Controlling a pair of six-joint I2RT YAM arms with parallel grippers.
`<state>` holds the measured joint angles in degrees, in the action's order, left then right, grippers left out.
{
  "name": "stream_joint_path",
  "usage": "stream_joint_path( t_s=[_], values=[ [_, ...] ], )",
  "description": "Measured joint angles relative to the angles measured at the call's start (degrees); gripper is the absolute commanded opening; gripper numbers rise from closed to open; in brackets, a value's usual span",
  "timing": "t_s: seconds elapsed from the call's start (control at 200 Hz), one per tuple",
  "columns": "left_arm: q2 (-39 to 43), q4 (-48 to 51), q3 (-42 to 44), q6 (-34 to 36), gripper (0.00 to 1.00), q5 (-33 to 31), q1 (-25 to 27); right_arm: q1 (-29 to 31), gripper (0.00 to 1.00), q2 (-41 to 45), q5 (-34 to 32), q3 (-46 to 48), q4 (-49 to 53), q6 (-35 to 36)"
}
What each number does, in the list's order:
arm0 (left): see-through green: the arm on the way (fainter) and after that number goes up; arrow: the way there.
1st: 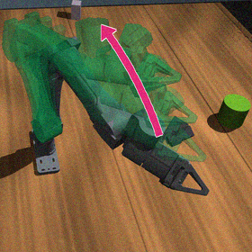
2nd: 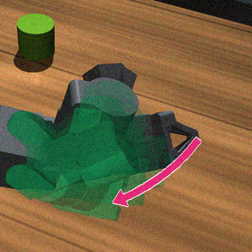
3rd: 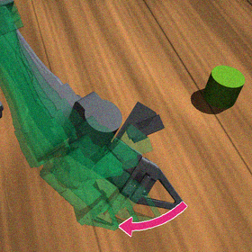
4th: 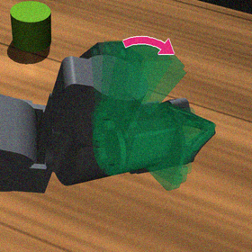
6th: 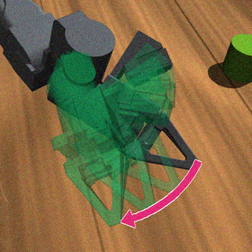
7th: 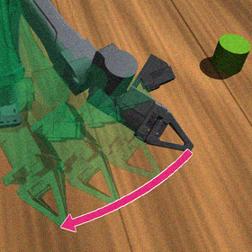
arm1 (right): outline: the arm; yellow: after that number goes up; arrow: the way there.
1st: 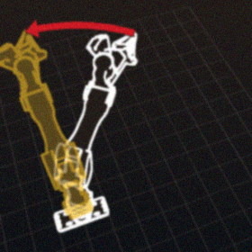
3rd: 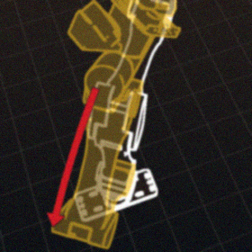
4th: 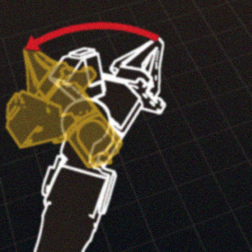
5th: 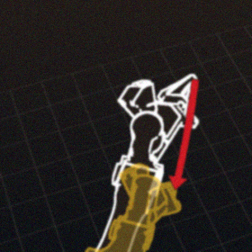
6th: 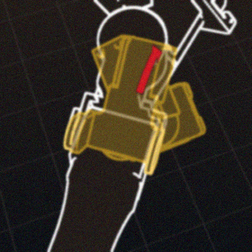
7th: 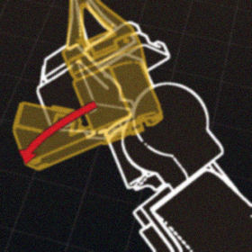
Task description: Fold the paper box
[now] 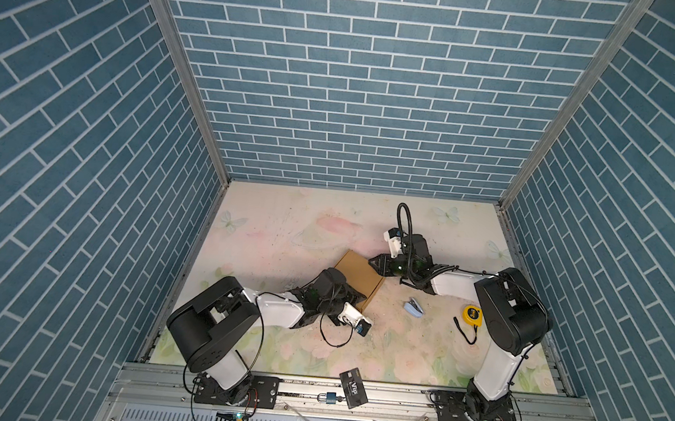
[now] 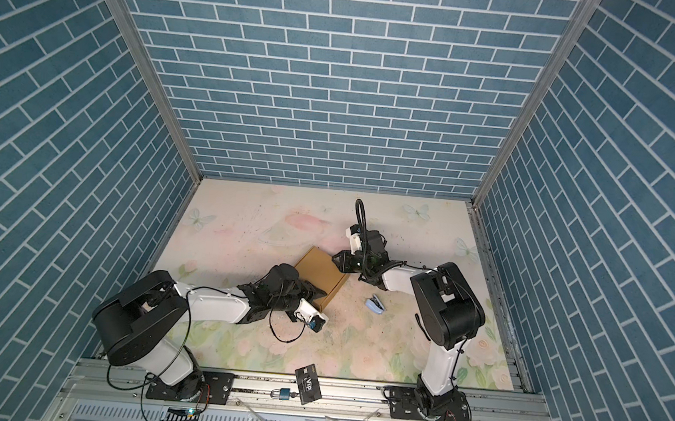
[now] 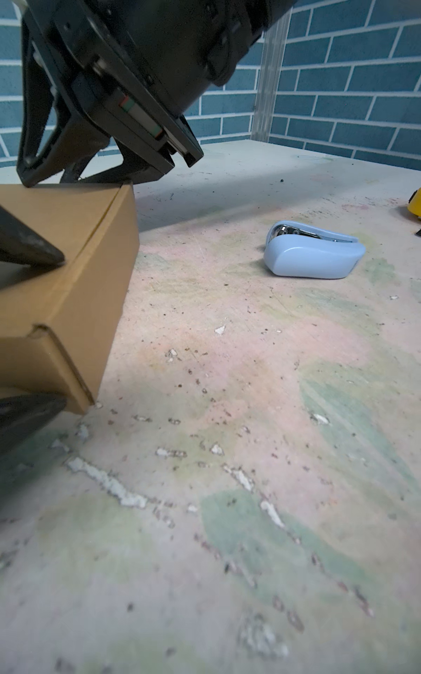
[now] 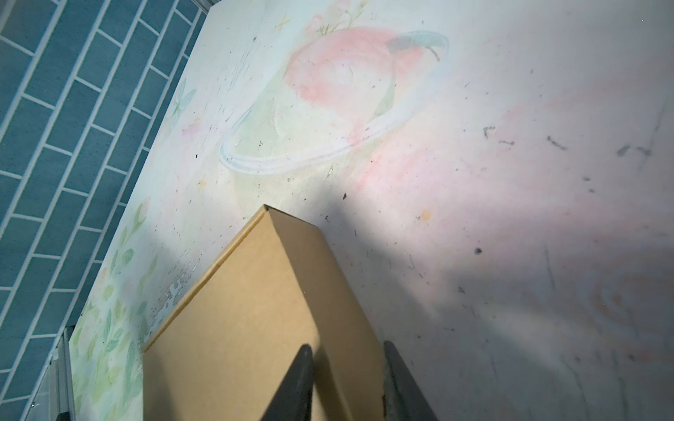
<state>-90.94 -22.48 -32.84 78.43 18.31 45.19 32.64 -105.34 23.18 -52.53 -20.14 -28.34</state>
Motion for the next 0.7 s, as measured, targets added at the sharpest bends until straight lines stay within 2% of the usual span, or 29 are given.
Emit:
stream_joint_path(
  t_s=[0.1,0.315,0.585,0.7],
  values=[
    [-0.66,-2.64,0.7,-1.64,0.55,-0.37,0.37,0.0,0.32,0.0,-0.5,0.11,-0.63,0.0],
    [-1.07,-5.14,1.44,-4.61,0.63,-1.66,1.01,0.09,0.32,0.26,-0.96,0.39,-0.9,0.07],
    [0.24,0.22,-0.26,-6.36,0.64,-3.96,2.12,-0.42,0.32,0.7,0.15,-0.13,1.9,0.09],
    [0.72,3.41,-1.53,-8.46,0.61,-5.03,2.25,-0.46,0.32,0.7,0.61,-0.35,2.58,0.04]
  ],
)
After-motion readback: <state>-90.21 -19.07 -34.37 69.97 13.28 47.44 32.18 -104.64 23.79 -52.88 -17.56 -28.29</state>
